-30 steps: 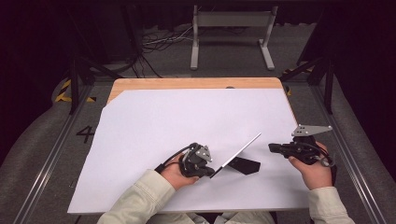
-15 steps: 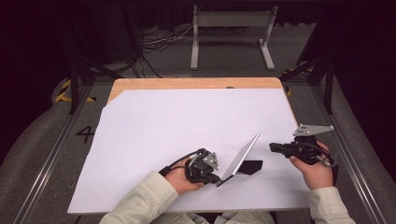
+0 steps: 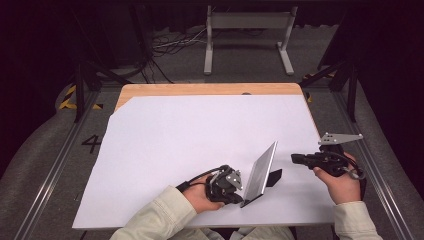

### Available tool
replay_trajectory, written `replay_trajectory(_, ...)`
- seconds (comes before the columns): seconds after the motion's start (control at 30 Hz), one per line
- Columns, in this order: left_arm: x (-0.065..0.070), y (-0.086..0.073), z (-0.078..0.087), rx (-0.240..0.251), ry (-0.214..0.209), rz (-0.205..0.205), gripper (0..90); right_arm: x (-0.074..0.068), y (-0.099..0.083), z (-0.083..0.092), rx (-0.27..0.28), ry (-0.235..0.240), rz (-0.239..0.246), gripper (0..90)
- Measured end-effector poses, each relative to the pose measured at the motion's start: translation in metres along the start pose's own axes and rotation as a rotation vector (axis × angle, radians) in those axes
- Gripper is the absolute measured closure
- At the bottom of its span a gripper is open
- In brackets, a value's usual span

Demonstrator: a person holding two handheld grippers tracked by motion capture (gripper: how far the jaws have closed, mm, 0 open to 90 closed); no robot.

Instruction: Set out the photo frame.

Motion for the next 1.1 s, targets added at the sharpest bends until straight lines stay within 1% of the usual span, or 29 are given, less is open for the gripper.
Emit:
replay_trajectory(0.23, 0.008, 0.007, -0.007, -0.014, -0.018, -0.021, 90.0, 0.001, 0.000, 0.003, 0.004, 0.003, -0.014, 90.0)
replay_trajectory(0.37, 0.012, 0.013, -0.012, -0.014, -0.025, -0.038, 90.0, 0.000, -0.001, 0.004, 0.011, 0.022, -0.046, 90.0)
replay_trajectory(0.4, 0.012, 0.013, -0.012, -0.014, -0.025, -0.038, 90.0, 0.000, -0.001, 0.004, 0.011, 0.022, -0.046, 90.0)
replay_trajectory(0.43, 0.014, 0.016, -0.015, -0.016, -0.031, -0.040, 90.0, 0.000, -0.001, 0.005, 0.017, 0.032, -0.058, 90.0)
replay_trajectory(0.53, 0.015, 0.020, -0.018, -0.013, -0.034, -0.042, 90.0, 0.000, 0.000, 0.006, 0.021, 0.036, -0.066, 90.0)
replay_trajectory(0.63, 0.016, 0.022, -0.020, -0.012, -0.034, -0.047, 90.0, 0.000, -0.001, 0.008, 0.024, 0.035, -0.069, 90.0)
replay_trajectory(0.87, 0.017, 0.028, -0.024, -0.011, -0.042, -0.043, 90.0, 0.000, -0.006, 0.015, 0.027, 0.025, -0.082, 90.0)
replay_trajectory(0.93, 0.017, 0.031, -0.026, -0.009, -0.043, -0.050, 90.0, 0.000, -0.008, 0.019, 0.028, 0.020, -0.099, 90.0)
replay_trajectory(1.03, 0.018, 0.034, -0.028, -0.011, -0.046, -0.061, 90.0, 0.000, -0.012, 0.023, 0.028, 0.015, -0.108, 90.0)
replay_trajectory(1.1, 0.019, 0.035, -0.029, -0.014, -0.050, -0.061, 90.0, 0.000, -0.015, 0.026, 0.029, 0.010, -0.112, 90.0)
Point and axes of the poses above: each handheld gripper's, and its own axes: z roughly backward along the jaws, y roughly out of its top, x roughly to its right, the point moved 8 cm from there along -z, roughly forward along the jaws, and after that the axes turned 14 degrees about z, right-handed, at the moved point
